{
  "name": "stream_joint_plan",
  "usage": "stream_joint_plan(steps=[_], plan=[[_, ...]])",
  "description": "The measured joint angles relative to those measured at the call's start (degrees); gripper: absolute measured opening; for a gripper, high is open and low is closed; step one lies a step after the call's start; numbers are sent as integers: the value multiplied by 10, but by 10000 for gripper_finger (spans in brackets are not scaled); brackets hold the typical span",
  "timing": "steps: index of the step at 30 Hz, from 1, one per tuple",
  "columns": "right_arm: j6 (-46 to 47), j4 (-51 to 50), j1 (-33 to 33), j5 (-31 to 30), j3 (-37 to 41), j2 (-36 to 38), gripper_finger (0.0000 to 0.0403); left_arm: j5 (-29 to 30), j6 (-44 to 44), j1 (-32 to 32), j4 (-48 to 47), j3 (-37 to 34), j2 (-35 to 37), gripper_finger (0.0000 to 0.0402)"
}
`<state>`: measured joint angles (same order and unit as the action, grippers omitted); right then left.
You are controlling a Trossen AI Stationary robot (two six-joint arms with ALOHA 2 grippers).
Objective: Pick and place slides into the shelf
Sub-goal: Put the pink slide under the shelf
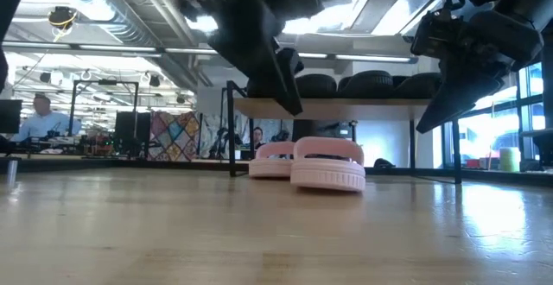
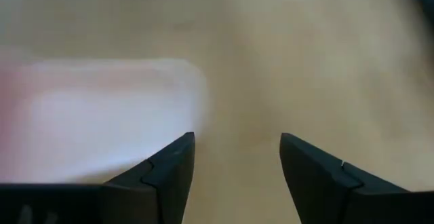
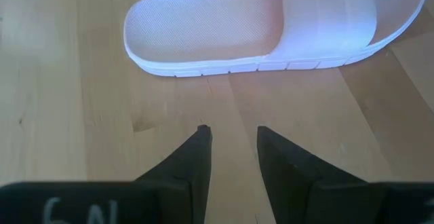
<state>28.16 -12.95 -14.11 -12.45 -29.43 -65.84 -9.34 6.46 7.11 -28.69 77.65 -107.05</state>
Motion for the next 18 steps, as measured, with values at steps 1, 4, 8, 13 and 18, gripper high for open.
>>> stream_joint_plan(steps=[1,4,8,13,18], plan=[[0,0,0,0,0,0,120,-34,8,6,16,-8,0,208],[-1,3,0,0,0,0,120,-109,27,28,60,-31,-1,208],[-1,9,0,0,0,0,120,-109,44,52,134,-58,-7,208],[0,27,0,0,0,0,120,-22,17,54,165,-61,-21,208],[0,39,0,0,0,0,120,-13,12,42,173,-61,-53,208]])
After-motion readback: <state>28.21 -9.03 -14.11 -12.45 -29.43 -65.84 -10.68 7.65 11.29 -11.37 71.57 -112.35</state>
